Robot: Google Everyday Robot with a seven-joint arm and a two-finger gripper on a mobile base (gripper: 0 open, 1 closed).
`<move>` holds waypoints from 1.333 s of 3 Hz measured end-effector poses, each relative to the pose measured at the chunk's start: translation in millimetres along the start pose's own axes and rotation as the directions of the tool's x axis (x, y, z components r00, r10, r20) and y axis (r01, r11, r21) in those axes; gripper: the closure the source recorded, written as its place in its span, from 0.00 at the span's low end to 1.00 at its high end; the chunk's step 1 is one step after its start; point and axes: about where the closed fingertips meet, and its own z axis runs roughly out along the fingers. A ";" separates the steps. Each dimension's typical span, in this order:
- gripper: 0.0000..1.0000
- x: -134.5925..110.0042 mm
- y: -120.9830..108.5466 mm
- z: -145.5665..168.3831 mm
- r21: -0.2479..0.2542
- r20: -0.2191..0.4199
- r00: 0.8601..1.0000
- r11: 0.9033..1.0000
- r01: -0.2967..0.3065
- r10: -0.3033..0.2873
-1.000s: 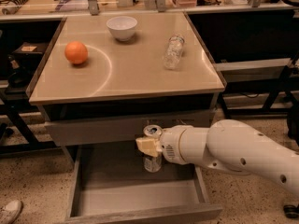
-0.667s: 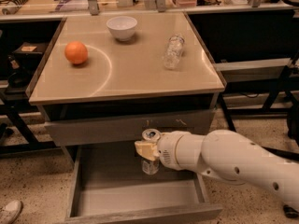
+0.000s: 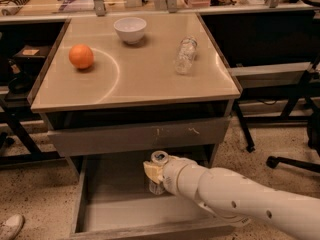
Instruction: Place redbull can into middle drawer
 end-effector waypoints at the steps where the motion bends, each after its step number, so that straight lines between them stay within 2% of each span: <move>1: 1.00 19.4 -9.9 23.1 0.030 0.029 0.998 0.998 -0.058 0.058; 2: 1.00 19.4 -9.9 23.2 0.030 0.029 0.998 0.998 -0.059 0.058; 3: 1.00 40.5 -3.3 38.7 0.035 0.034 0.994 0.993 -0.110 0.109; 4: 1.00 79.3 4.3 63.7 0.059 0.038 0.978 0.976 -0.208 0.206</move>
Offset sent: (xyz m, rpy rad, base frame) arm 0.0047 0.0045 -0.0232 0.0248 0.0062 -0.0406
